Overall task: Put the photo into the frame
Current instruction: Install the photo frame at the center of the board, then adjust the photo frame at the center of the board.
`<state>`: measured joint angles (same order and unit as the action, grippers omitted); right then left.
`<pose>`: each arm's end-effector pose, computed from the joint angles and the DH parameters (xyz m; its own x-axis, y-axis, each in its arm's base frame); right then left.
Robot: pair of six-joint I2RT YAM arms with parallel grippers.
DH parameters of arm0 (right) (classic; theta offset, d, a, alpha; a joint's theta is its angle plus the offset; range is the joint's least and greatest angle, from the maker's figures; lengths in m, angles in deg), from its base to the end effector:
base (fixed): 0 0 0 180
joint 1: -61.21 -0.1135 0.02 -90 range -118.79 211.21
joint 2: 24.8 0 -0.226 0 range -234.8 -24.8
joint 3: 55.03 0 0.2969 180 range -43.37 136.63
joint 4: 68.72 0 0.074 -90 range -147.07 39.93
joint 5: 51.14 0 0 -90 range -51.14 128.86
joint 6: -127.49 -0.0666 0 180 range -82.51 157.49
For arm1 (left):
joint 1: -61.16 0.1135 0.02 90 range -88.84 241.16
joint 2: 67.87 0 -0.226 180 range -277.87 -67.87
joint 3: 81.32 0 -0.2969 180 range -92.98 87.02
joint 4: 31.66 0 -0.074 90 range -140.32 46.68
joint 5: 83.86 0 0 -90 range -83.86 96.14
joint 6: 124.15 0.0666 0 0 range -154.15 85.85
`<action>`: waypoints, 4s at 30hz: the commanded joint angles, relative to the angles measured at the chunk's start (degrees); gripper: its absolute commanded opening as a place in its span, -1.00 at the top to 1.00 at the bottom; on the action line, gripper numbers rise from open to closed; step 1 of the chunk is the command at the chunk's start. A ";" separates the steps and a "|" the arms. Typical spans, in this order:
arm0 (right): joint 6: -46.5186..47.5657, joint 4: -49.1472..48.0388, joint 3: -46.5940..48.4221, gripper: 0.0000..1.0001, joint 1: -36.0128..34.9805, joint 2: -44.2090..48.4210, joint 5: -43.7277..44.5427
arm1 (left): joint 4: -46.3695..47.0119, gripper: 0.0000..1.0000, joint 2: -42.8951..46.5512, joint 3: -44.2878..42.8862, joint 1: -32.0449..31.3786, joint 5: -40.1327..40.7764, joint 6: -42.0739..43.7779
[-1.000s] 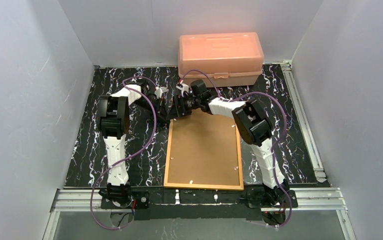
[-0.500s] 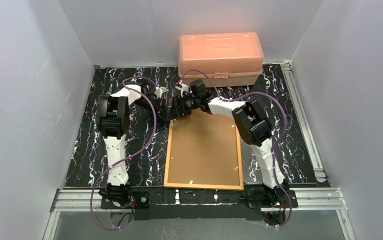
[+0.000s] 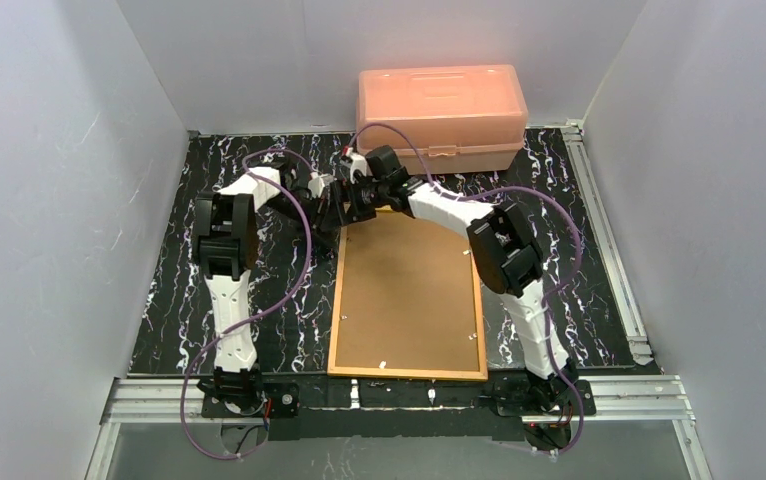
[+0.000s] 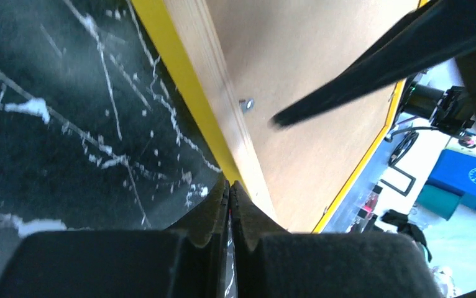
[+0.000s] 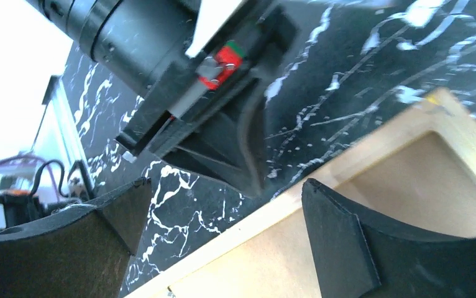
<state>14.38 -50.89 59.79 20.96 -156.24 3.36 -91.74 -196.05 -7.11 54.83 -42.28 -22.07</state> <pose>0.4023 0.3912 0.1255 -0.7470 -0.2137 -0.6295 -0.6505 0.4304 0.6258 0.4415 -0.0991 0.0609 -0.9278 0.2427 -0.2833 0.3730 0.6116 -0.6977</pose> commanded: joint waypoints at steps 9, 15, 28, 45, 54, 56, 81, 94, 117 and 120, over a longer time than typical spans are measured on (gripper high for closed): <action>-5.20 0.91 -32.91 -0.97 14.21 33.05 39.61 | -10.37 0.82 19.95 18.91 -1.12 16.77 29.90; -8.73 -1.34 -45.50 -0.97 21.78 41.83 44.01 | -0.78 0.84 27.55 33.64 -7.78 25.93 33.77; -15.89 -7.12 -47.82 -0.97 24.69 34.91 36.51 | 5.07 0.91 33.33 42.14 -17.62 27.56 33.94; -18.16 -7.54 -25.83 -0.97 13.60 16.62 28.01 | 3.22 0.94 34.51 41.77 -22.79 22.42 30.46; -14.49 1.34 -0.80 -0.97 5.32 0.95 22.07 | -9.82 0.92 34.59 37.58 -24.37 16.85 34.64; -12.95 3.19 2.37 -0.97 4.73 -0.32 21.33 | -12.36 0.90 34.65 36.69 -24.35 16.68 35.81; -17.21 24.85 -51.13 -0.97 11.33 59.03 31.94 | -15.45 0.95 1.71 -16.09 12.83 21.31 17.89; -29.26 14.23 -74.11 -0.97 11.33 69.18 20.19 | -7.39 0.98 2.32 -6.59 12.85 24.85 15.74; -19.52 1.40 -54.90 -0.97 24.40 44.68 20.10 | -12.54 0.99 17.68 22.23 8.74 15.36 31.99; -18.76 1.96 -52.87 -0.97 25.32 42.56 20.59 | -11.38 0.99 17.62 23.55 7.18 14.35 30.56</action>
<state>-5.86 -46.39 3.26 45.79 -111.24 25.78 -101.38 -180.64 14.44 64.67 -21.43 8.29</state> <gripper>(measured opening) 0.986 0.010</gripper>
